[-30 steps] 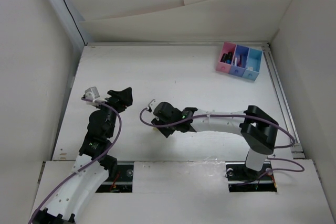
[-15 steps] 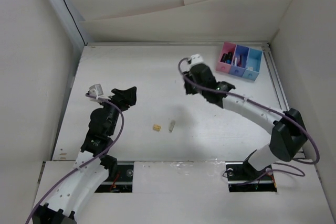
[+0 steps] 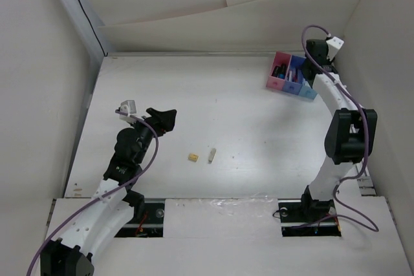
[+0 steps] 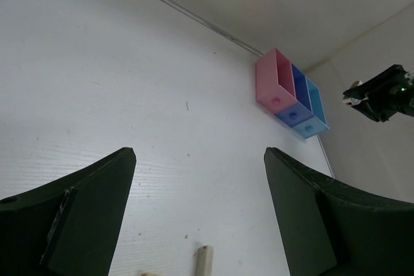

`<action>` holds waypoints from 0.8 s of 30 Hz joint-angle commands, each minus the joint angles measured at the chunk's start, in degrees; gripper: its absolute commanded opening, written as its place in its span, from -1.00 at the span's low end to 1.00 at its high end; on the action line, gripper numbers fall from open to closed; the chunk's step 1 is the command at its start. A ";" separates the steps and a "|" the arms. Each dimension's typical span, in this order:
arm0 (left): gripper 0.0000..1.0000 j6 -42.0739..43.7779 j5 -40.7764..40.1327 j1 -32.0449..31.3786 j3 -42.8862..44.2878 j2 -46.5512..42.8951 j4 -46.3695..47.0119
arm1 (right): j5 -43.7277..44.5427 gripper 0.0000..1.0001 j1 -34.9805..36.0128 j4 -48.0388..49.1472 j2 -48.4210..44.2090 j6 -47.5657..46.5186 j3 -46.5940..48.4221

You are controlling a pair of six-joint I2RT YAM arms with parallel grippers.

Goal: Sort the stationery into containers
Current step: Place the stationery into the container

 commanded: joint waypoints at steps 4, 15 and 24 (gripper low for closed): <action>0.55 0.82 1.10 -0.10 1.99 -0.81 2.91 | -3.44 -0.67 -4.19 -0.58 5.14 1.37 4.86; 0.55 0.82 0.57 -0.10 1.99 -0.29 2.91 | -6.79 -0.13 -7.63 -1.28 9.01 1.90 7.15; 0.55 0.82 0.57 -0.10 1.99 -0.28 2.91 | -8.11 0.18 -7.63 -1.28 7.88 1.90 7.15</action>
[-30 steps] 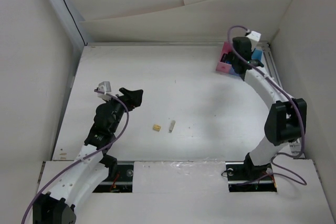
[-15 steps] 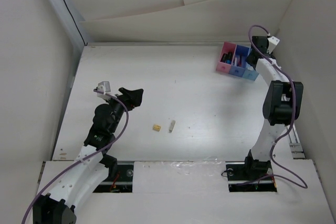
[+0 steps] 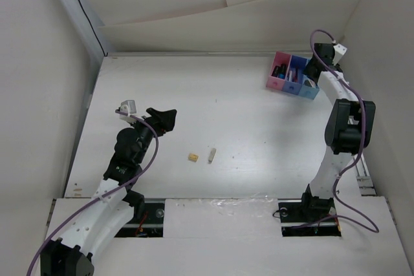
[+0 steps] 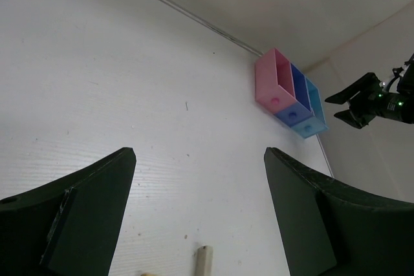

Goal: Sort the stationery into containers
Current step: Place the stationery into the container, then grab a piece of stationery with the right arm

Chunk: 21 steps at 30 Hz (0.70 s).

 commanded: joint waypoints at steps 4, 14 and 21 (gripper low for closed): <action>0.55 0.82 0.20 -0.10 1.99 -0.90 2.51 | -0.50 0.21 -0.28 0.38 -3.47 0.43 1.77; 0.55 0.82 0.20 -0.10 1.99 -1.43 1.99 | -3.49 -1.00 15.51 8.72 -24.81 4.65 -20.51; 0.55 0.82 0.20 -0.10 1.99 -1.43 1.99 | -1.65 -0.62 40.38 4.79 -28.18 4.65 -28.90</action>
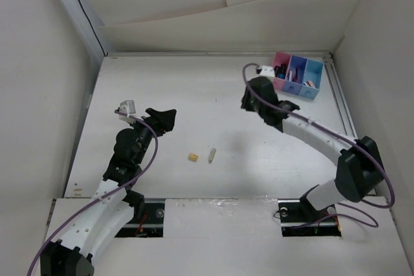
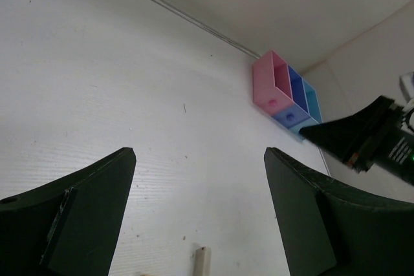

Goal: Sort the stationery into containers
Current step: Grab a piece of stationery with the right arm

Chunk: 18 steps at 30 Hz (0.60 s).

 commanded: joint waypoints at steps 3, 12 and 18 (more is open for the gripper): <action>0.55 0.82 0.20 -0.10 1.99 -1.23 2.01 | 1.68 0.03 14.93 -7.27 0.57 0.73 -2.20; 0.55 0.82 -0.86 -0.10 1.99 -1.76 2.01 | -6.05 0.57 25.14 -5.96 8.56 4.95 -2.11; 0.55 0.82 -0.86 -0.10 1.99 -1.76 2.01 | -6.58 0.28 28.40 -6.48 14.79 8.11 0.26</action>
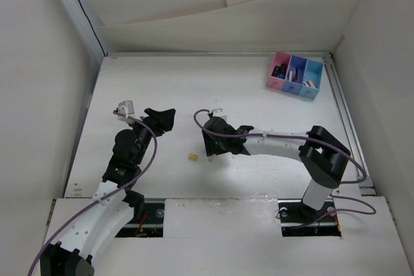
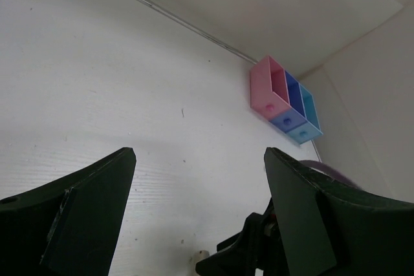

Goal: Sort the stationery into containers
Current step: Grab a piece of stationery with the right arm, then place the stationery into the container

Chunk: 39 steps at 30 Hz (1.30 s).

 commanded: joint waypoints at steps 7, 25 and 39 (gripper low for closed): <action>0.55 0.82 -0.35 -0.10 1.99 -1.17 2.03 | -0.59 -0.13 1.08 2.47 4.19 5.34 1.24; 0.55 0.82 0.70 -0.10 1.99 0.05 2.64 | 11.36 -0.97 -17.70 2.28 -9.23 -2.47 4.66; 0.55 0.82 1.23 -0.10 1.99 0.06 2.65 | 18.48 -0.92 -56.66 3.43 7.00 -4.41 28.92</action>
